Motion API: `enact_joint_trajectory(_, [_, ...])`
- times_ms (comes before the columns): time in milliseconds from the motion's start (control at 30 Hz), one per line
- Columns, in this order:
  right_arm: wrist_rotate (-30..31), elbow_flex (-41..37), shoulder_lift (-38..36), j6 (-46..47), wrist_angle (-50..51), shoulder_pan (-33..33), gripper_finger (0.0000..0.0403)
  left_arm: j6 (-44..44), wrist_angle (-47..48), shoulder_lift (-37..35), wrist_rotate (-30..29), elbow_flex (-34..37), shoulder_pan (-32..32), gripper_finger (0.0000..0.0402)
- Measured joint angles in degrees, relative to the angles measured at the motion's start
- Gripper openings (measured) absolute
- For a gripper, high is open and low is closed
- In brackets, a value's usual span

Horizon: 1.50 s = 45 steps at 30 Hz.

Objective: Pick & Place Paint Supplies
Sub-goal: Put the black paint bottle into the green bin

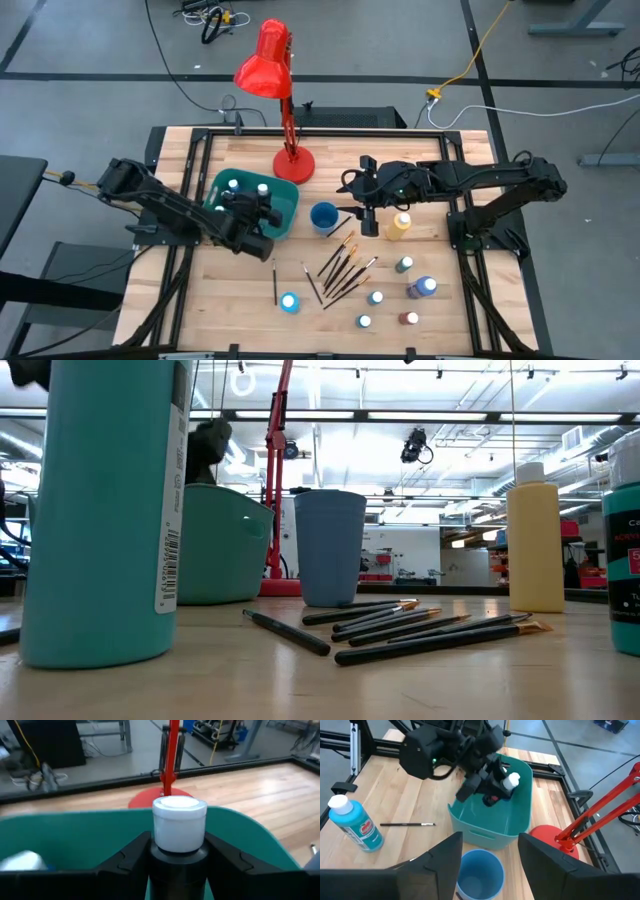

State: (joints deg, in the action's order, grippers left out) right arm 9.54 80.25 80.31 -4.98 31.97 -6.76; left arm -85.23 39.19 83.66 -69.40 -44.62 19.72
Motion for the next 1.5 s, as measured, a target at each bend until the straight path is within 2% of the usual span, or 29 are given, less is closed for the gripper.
enact_joint_trajectory(100, [0.0,0.0,0.0,0.0,0.0,0.0,0.0204,3.6,-7.4,0.0,1.2,2.6,-1.2,0.0169])
enact_joint_trajectory(300, [0.0,0.0,0.0,0.0,-0.1,0.0,0.0204,7.4,-7.1,0.0,1.9,2.8,-4.2,0.0161])
enact_joint_trajectory(467, [0.0,0.0,0.0,0.0,-0.1,0.0,0.0204,13.7,-10.3,1.1,6.7,2.8,-6.4,0.0171])
enact_joint_trajectory(533, [0.0,0.0,0.0,0.0,-0.2,0.0,0.0203,13.9,-12.3,2.9,7.7,2.8,-6.5,0.0172])
enact_joint_trajectory(733, [-0.1,-0.5,0.0,0.0,-0.5,0.0,0.0204,10.4,-15.0,9.8,5.2,2.8,-6.6,0.0160])
enact_joint_trajectory(900, [0.0,-2.2,0.0,0.0,-0.5,0.0,0.0204,8.9,-16.5,13.9,4.2,2.8,-6.8,0.0176])
enact_joint_trajectory(1233, [0.0,-2.8,0.0,-0.9,-3.8,0.0,0.0204,13.8,-17.8,14.8,4.4,2.8,-7.0,0.0174])
enact_joint_trajectory(1500, [0.0,-2.8,0.0,-2.0,-4.8,0.0,0.0204,13.7,-18.9,14.7,4.8,2.8,-7.0,0.0205])
